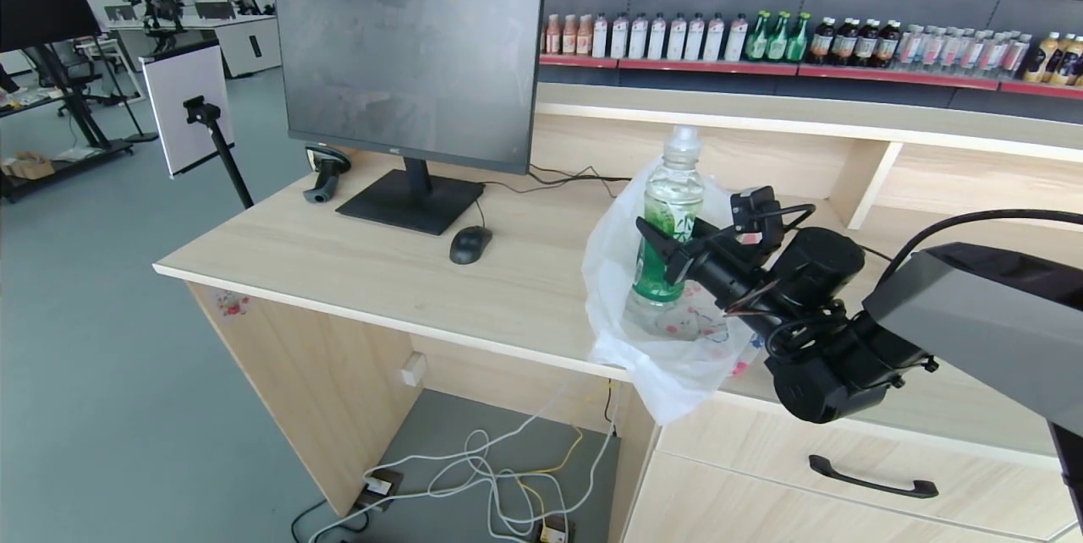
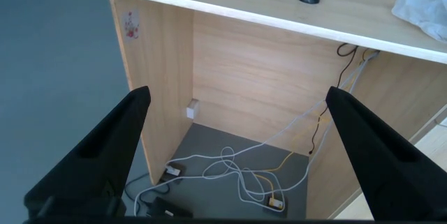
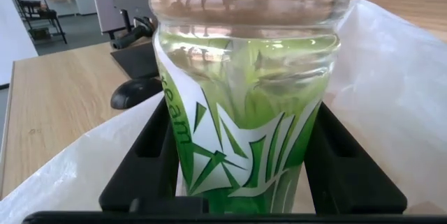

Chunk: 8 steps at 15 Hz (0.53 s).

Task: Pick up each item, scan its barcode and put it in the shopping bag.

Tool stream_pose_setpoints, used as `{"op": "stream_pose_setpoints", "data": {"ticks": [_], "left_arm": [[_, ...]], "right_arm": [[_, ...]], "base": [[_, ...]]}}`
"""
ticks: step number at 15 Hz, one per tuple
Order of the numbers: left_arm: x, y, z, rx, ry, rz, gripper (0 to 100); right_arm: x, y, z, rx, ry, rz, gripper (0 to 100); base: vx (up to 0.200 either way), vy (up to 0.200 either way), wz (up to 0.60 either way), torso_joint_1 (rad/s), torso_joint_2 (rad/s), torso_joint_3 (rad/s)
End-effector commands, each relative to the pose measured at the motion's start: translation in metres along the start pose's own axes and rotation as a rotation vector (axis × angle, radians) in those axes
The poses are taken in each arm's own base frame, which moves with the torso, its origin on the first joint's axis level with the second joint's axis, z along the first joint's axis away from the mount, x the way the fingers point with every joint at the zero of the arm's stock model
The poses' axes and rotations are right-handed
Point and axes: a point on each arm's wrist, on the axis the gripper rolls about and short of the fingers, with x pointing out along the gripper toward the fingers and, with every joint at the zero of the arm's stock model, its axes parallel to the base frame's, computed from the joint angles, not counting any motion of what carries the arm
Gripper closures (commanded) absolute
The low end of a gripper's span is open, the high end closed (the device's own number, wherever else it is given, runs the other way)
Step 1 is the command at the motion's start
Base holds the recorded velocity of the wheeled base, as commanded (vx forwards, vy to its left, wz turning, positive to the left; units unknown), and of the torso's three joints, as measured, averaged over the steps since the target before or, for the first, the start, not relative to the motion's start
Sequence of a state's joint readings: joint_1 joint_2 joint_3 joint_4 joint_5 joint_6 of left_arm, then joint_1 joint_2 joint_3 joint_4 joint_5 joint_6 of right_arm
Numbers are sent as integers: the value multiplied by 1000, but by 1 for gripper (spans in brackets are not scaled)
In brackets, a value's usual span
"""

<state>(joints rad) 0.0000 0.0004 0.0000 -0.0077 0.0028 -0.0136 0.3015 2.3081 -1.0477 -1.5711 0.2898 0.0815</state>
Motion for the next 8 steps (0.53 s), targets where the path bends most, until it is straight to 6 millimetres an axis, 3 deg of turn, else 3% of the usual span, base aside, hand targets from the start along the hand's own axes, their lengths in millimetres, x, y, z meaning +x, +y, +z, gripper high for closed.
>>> {"op": "stream_pose_setpoints", "data": {"ticks": [1, 5, 6, 8], "left_arm": [[0, 0, 0, 0, 0, 0, 0], [0, 0, 0, 0, 1, 0, 0], [0, 0, 0, 0, 1, 0, 0], [0, 0, 0, 0, 1, 0, 0]], "right_arm": [[-3, 1, 0, 3, 10, 0, 100], [-8, 8, -2, 15, 37, 10, 100], [-8, 9, -1, 15, 36, 11, 0], [-9, 8, 2, 13, 31, 10, 0]], "base": [[0, 0, 0, 0, 0, 0], [0, 0, 0, 0, 0, 0], [0, 0, 0, 0, 0, 0], [0, 0, 0, 0, 0, 0]]}}
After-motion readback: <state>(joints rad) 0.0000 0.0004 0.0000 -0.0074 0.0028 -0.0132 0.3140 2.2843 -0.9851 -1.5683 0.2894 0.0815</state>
